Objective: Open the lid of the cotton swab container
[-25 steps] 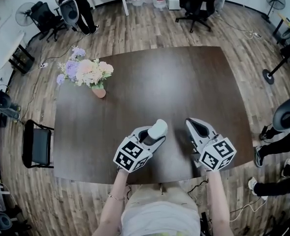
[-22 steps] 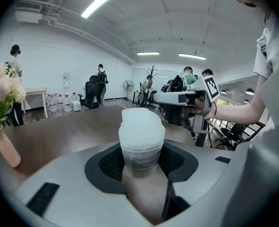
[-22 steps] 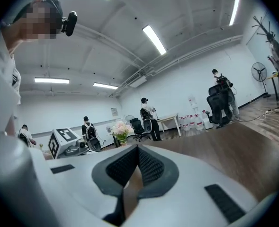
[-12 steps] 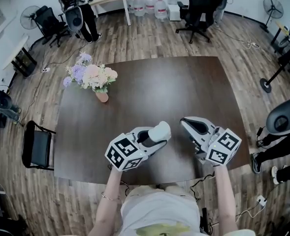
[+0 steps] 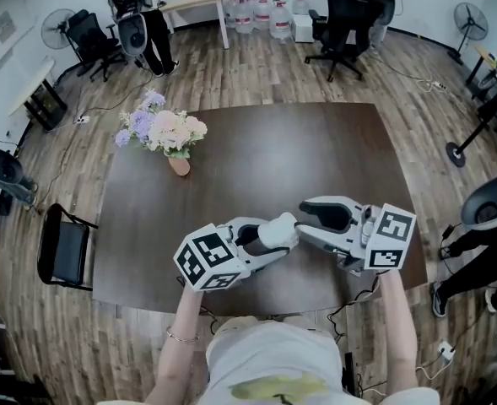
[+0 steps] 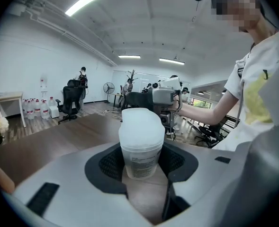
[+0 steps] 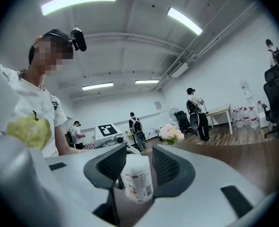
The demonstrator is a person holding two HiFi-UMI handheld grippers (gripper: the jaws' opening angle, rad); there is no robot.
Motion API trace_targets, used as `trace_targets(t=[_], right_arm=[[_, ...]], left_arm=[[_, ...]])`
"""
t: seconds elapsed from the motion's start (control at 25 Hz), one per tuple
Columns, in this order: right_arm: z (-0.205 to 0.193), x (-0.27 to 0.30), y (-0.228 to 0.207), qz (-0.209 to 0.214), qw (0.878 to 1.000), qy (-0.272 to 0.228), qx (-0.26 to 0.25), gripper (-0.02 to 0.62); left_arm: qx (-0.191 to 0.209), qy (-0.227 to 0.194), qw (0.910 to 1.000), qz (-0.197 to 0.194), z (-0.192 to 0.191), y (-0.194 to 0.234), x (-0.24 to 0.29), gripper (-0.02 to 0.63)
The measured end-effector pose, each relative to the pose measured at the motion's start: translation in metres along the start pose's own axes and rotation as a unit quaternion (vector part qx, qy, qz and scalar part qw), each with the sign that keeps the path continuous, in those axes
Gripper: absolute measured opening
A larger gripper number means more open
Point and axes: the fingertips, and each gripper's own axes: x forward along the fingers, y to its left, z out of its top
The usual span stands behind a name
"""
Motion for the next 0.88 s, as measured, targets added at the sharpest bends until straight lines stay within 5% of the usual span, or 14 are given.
trace_targets(t=[0.12,0.24,0.6,0.88], right_arm=[[0.000,0.007,0.011,0.034,0.999,0.015,0.010,0.248],[-0.003,0.016,0.023,0.062,0.997,0.041,-0.006,0.285],[-0.019,0.030,0.033,0.085,0.987,0.113,-0.069,0.264],[-0.016,0.033,0.026,0.079,0.991,0.105,-0.030,0.259]], left_arm=[[0.011,0.005,0.9999,-0.012,0.004,-0.007,-0.001,0.210],[0.019,0.010,0.9994,-0.026,0.006,-0.013,-0.001,0.210],[0.022,0.009,0.9982,-0.054,0.010,-0.022,-0.003,0.210],[0.027,-0.003,0.9989,-0.038,0.012,-0.017,-0.007,0.209]])
